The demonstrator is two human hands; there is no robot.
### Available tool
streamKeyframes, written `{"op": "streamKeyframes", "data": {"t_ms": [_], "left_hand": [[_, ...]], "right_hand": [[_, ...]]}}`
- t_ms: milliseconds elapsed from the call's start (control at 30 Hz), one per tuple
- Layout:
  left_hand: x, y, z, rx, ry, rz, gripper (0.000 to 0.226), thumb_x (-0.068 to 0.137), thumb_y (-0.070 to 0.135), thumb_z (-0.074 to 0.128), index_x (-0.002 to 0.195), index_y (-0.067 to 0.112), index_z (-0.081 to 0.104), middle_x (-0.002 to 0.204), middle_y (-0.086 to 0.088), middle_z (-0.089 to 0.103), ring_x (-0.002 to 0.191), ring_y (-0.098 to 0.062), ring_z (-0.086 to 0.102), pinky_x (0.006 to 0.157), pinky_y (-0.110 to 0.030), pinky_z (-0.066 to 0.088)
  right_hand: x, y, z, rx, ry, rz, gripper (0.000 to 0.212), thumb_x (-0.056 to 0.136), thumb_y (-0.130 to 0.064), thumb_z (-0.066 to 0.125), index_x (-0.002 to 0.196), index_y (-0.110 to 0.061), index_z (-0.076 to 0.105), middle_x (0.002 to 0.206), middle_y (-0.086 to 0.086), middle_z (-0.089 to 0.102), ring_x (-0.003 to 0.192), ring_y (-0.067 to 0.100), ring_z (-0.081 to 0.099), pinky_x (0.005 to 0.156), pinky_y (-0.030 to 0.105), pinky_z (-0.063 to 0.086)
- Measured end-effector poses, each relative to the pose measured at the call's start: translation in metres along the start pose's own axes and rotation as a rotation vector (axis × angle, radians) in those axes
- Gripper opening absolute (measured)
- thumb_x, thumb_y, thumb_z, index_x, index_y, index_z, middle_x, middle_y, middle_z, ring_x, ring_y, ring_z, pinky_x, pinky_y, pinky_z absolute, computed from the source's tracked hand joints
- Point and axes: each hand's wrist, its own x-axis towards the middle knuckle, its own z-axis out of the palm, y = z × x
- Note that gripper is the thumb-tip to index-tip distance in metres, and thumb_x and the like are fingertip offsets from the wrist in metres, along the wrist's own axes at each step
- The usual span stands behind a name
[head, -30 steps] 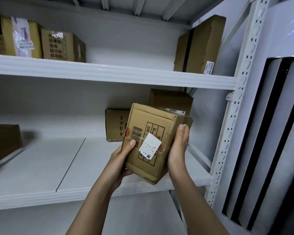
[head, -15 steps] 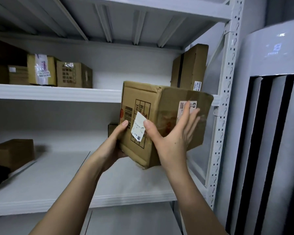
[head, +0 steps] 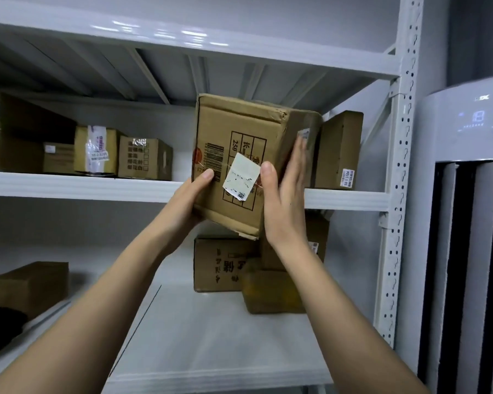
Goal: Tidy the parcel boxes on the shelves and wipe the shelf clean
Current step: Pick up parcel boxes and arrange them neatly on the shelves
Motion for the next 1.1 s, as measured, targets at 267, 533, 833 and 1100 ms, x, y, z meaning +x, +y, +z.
{"op": "streamKeyframes", "data": {"t_ms": [267, 533, 833, 1100], "left_hand": [[0.031, 0.010, -0.049, 0.216, 0.113, 0.001, 0.042, 0.098, 0.050, 0.039, 0.134, 0.031, 0.045, 0.125, 0.015, 0.059, 0.117, -0.004, 0.053, 0.111, -0.035, 0.035], [0.071, 0.013, -0.103, 0.489, 0.148, 0.000, 0.052, 0.099, 0.049, 0.037, 0.143, 0.022, 0.039, 0.127, 0.013, 0.047, 0.115, -0.003, 0.042, 0.094, -0.021, 0.027], [0.151, -0.012, -0.155, 0.760, 0.202, -0.121, 0.059, 0.099, 0.049, 0.036, 0.140, 0.007, 0.042, 0.130, -0.005, 0.050, 0.114, -0.018, 0.046, 0.091, -0.024, 0.031], [0.202, -0.026, -0.194, 0.971, 0.196, -0.268, 0.056, 0.098, 0.050, 0.037, 0.127, 0.004, 0.049, 0.124, -0.015, 0.056, 0.104, -0.032, 0.060, 0.093, -0.039, 0.049]], "right_hand": [[0.054, 0.006, 0.056, 0.013, -0.106, 0.101, 0.061, 0.096, -0.057, 0.033, 0.151, -0.040, 0.012, 0.151, -0.002, 0.031, 0.131, 0.020, 0.042, 0.100, 0.035, 0.038], [0.084, 0.037, 0.126, 0.125, -0.234, 0.180, 0.099, 0.065, -0.061, 0.065, 0.146, -0.044, 0.011, 0.144, -0.006, 0.042, 0.128, 0.016, 0.046, 0.105, 0.048, 0.042], [0.140, 0.111, 0.192, 0.157, -0.432, 0.238, 0.079, 0.087, -0.042, 0.064, 0.148, -0.022, 0.017, 0.143, -0.002, 0.044, 0.127, 0.015, 0.047, 0.107, 0.032, 0.039], [0.181, 0.135, 0.224, -0.122, -0.750, 0.330, 0.094, 0.087, -0.035, 0.068, 0.150, -0.016, 0.000, 0.141, 0.003, 0.044, 0.121, 0.025, 0.053, 0.095, 0.038, 0.048]]}}
